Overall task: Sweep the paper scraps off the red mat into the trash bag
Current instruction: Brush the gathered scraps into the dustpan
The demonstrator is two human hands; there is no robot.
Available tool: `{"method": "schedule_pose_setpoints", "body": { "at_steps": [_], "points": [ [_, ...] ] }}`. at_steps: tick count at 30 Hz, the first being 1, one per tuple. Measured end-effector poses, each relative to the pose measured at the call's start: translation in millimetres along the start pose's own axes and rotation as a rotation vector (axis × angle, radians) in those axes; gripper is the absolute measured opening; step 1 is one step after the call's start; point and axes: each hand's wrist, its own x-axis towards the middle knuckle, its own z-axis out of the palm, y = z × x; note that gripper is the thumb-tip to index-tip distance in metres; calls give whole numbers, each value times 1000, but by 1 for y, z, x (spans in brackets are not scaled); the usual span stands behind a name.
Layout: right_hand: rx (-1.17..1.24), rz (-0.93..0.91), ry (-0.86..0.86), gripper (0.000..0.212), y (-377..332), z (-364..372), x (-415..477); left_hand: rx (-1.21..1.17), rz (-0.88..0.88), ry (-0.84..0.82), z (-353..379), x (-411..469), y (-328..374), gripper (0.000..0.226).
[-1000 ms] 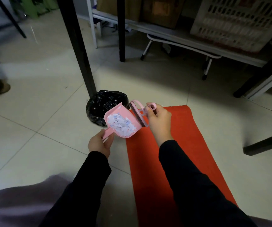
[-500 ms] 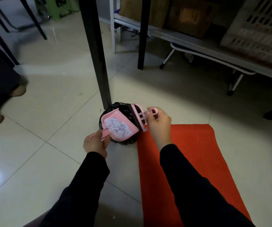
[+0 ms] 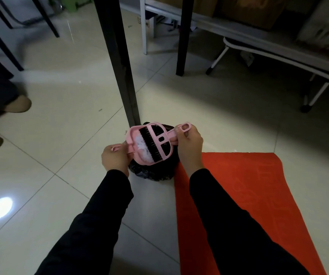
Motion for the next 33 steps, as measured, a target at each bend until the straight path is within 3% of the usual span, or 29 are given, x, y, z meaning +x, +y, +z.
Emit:
{"method": "schedule_pose_setpoints", "body": {
  "at_steps": [10, 15, 33],
  "points": [
    [-137, 40, -34, 11, 28, 14, 14, 66, 42, -13, 3, 13, -8, 20],
    [-64, 47, 44, 11, 34, 6, 18, 38, 41, 15, -3, 16, -10, 21],
    [-54, 84, -2, 9, 44, 9, 19, -2, 37, -6, 3, 11, -9, 23]
  ]
}}
